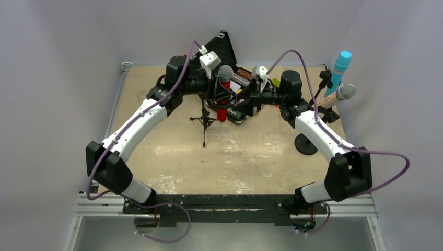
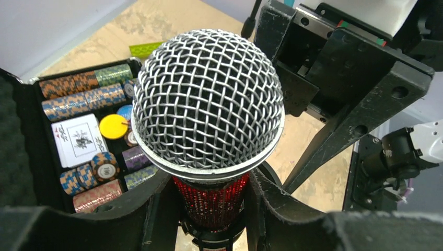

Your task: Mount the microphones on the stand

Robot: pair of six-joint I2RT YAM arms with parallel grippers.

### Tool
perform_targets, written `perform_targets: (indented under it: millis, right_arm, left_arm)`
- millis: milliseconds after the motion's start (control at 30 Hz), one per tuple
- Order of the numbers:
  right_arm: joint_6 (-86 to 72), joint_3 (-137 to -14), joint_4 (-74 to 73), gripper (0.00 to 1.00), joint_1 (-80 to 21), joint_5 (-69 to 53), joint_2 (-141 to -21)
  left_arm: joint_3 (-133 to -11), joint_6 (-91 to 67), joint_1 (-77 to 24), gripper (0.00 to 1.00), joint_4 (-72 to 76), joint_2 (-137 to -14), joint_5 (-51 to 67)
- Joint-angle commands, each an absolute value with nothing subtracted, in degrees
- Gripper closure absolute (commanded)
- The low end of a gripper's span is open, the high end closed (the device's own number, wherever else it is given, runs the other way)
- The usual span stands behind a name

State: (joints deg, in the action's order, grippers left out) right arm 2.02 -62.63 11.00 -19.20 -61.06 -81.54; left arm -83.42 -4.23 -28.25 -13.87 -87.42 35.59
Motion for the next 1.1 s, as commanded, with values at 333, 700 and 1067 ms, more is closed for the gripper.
perform_targets:
  millis: [333, 700, 1067]
  right_arm:
    - [4.04, -65.54, 11.27, 0.30, -20.21, -63.76, -79.86]
    - [10.19, -67.06, 2.70, 0.12, -20.21, -64.72, -77.44]
    - [15.07, -68.56, -3.61, 0.09, -20.13, -66.27, -76.74]
  left_arm:
    - [-74.62, -9.25, -27.69, 1.00, -7.58, -84.10, 32.64]
    - [-79.89, -12.76, -27.60, 0.37, -11.65, -80.45, 29.54]
    - [-79.98, -10.98, -27.38, 0.23, -12.04, -73.53, 29.73]
